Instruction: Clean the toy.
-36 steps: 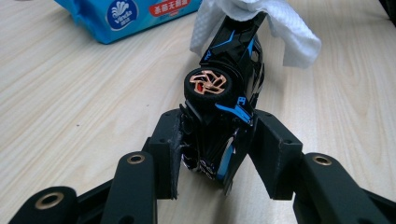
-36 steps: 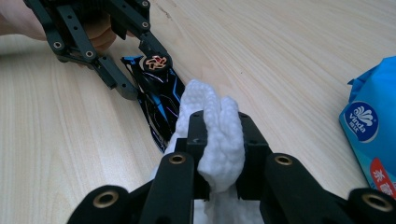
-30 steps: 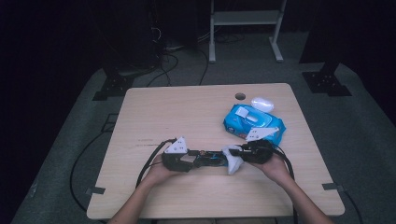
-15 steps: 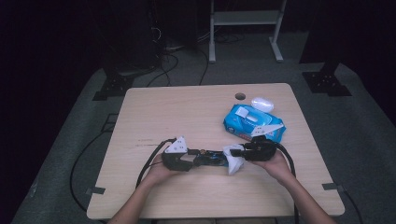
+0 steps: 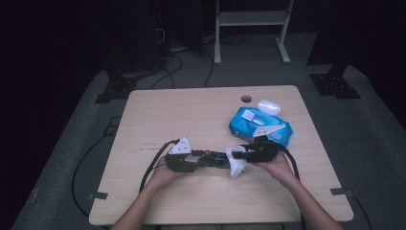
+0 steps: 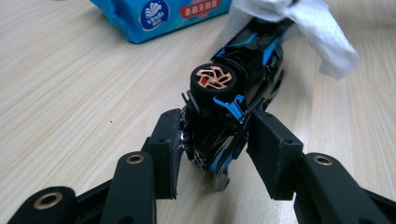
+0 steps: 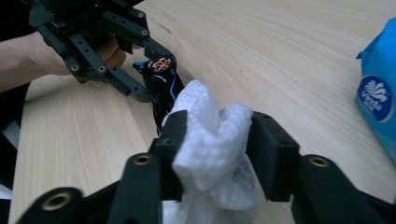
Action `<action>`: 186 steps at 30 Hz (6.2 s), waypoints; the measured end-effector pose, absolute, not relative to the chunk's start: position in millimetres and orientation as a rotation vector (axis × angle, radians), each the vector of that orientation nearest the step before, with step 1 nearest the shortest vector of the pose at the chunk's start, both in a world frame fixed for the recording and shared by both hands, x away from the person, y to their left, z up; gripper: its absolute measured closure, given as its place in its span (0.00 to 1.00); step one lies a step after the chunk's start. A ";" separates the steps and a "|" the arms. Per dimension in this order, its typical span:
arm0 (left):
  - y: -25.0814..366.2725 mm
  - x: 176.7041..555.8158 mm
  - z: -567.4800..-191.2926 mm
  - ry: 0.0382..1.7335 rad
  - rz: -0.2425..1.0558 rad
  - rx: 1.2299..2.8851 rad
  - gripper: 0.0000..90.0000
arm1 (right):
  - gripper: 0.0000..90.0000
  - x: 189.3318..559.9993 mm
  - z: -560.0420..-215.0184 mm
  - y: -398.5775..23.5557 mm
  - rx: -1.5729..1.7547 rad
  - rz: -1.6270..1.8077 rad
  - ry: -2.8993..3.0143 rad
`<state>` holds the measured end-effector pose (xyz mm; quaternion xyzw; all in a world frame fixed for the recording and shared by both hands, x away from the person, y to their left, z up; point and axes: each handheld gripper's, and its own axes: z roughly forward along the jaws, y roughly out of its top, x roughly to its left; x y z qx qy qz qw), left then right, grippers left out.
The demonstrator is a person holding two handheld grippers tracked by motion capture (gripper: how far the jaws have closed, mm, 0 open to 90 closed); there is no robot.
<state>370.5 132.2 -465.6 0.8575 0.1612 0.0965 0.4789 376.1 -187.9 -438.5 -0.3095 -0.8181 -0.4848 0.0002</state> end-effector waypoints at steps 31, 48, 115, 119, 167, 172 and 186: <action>137.5 361.2 -466.8 0.394 0.160 2.116 0.54 | 0.78 348.2 -447.1 -180.5 -0.738 -1.573 -2.571; 131.4 355.6 -472.4 0.340 0.153 2.172 0.39 | 0.79 333.9 -462.5 -171.3 -0.680 -1.449 -2.709; 111.5 362.2 -476.4 0.259 0.189 2.241 0.27 | 0.90 348.4 -451.6 -113.4 -0.687 -1.470 -2.820; 113.1 361.9 -475.8 0.257 0.184 2.235 0.28 | 0.90 347.6 -452.4 -100.1 -0.634 -1.459 -2.842; 112.5 361.3 -476.1 0.246 0.211 2.233 0.28 | 0.91 367.0 -446.7 -141.3 -0.952 -1.393 -2.931; 111.9 360.6 -475.6 0.240 0.221 2.236 0.28 | 0.91 361.4 -445.8 -146.6 -0.957 -1.386 -2.943; 113.0 360.9 -474.8 0.242 0.218 2.229 0.28 | 0.91 353.0 -447.7 -169.7 -0.940 -1.379 -2.965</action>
